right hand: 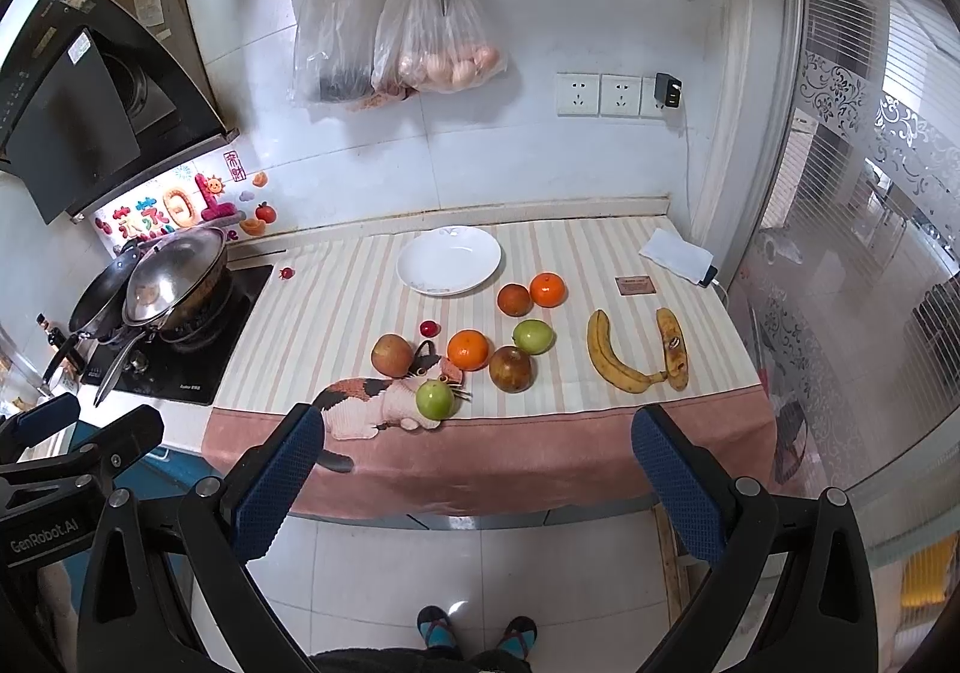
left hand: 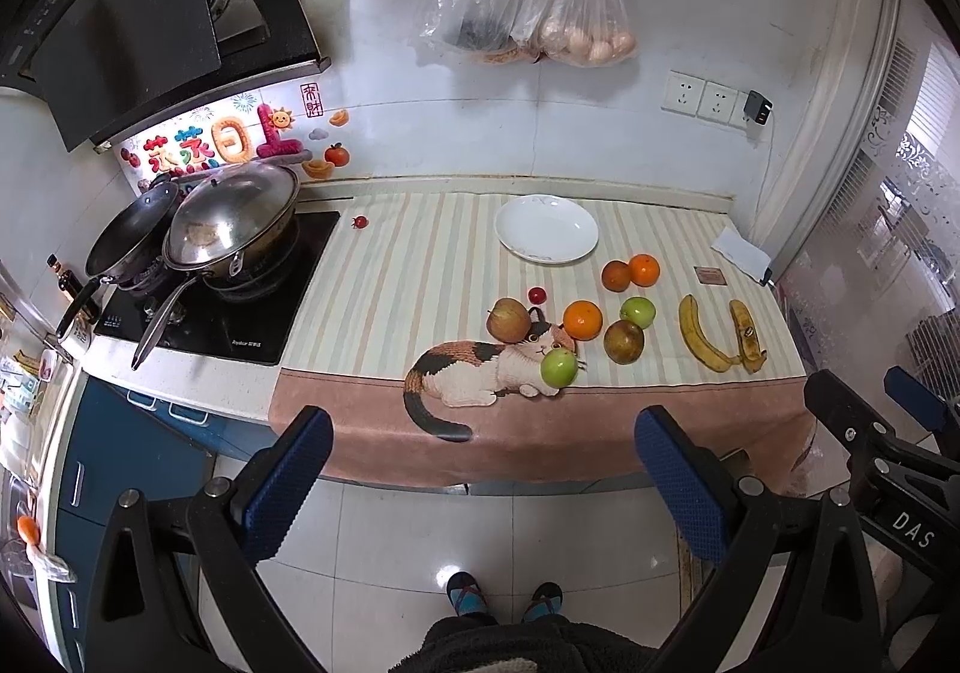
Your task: Organize fruits
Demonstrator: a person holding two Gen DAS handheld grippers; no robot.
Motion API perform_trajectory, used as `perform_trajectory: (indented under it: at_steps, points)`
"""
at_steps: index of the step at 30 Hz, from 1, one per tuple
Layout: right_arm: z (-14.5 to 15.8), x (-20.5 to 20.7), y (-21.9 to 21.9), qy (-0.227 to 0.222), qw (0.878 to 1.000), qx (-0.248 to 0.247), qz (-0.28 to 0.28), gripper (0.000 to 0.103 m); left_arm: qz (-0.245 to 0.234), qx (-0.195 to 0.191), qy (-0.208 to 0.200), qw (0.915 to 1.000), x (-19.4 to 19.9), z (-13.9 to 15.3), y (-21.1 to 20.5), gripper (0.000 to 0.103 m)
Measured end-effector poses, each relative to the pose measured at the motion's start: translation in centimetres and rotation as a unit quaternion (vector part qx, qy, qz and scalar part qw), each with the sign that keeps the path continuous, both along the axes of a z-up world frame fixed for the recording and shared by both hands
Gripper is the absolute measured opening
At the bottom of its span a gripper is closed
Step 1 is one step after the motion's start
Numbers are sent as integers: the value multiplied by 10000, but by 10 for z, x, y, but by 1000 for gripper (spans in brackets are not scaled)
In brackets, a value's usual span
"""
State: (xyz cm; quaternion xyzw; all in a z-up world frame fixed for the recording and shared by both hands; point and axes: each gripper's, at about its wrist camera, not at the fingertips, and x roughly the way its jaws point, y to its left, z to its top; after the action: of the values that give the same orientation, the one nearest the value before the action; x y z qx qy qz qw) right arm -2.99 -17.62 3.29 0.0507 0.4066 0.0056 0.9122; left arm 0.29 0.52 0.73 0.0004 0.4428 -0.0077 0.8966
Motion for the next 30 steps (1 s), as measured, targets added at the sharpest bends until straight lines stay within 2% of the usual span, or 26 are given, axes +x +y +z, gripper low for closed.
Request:
perform_trajectory:
  at_steps: [30]
  points:
    - [6, -5, 2, -126, 9998, 103, -60, 103, -18, 18, -31, 10000, 5, 8, -6, 103]
